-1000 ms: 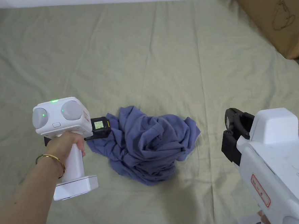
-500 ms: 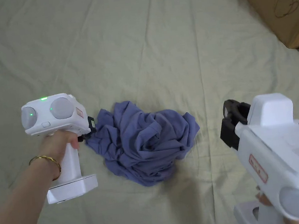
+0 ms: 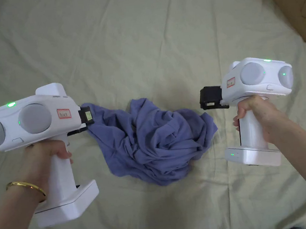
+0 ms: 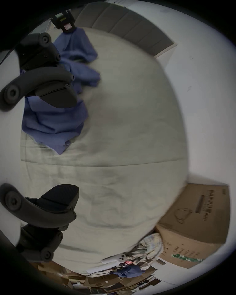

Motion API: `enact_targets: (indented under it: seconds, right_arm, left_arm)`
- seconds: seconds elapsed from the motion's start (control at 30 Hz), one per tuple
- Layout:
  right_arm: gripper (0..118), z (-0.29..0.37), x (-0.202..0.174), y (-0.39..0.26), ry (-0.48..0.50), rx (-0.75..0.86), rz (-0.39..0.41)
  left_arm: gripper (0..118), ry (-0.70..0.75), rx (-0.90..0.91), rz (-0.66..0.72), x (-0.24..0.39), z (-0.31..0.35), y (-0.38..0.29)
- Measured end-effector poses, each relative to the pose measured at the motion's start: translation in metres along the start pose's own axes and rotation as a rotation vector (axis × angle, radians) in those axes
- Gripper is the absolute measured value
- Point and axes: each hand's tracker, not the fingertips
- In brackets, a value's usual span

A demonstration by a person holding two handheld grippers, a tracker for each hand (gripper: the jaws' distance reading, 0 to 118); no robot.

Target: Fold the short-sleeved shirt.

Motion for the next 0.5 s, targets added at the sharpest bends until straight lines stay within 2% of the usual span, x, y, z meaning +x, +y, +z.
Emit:
enact_targets:
  seconds: [0.1,0.2,0.27,0.33,0.37,0.4,0.5]
  right_arm:
    - [98,-0.029,-0.006,0.0,-0.005,-0.075,-0.03]
    - [85,-0.045,-0.012,-0.006,-0.019,-0.084,-0.029]
    - [57,-0.053,-0.015,-0.009,-0.039,-0.108,-0.014]
    - [14,-0.055,-0.017,-0.014,-0.031,-0.127,-0.024]
    - [5,-0.053,-0.017,-0.015,0.0,-0.136,-0.051]
    - [5,-0.048,-0.015,-0.016,0.0,-0.124,-0.063]
    - [5,-0.022,-0.007,-0.015,0.041,-0.082,-0.006]
  left_arm:
    - [0,0.015,-0.009,0.012,-0.008,-0.002,-0.004]
    - [0,0.025,-0.02,0.016,-0.015,-0.004,-0.007]
    - [0,0.032,-0.024,0.015,-0.018,-0.006,-0.007]
    - [0,0.034,-0.028,0.022,-0.02,-0.006,-0.009]
    - [0,0.037,-0.03,0.027,-0.021,-0.006,-0.008]
    - [0,0.043,-0.033,0.029,-0.022,-0.006,-0.007]
    - [0,0.057,-0.021,0.023,-0.023,0.002,-0.002]
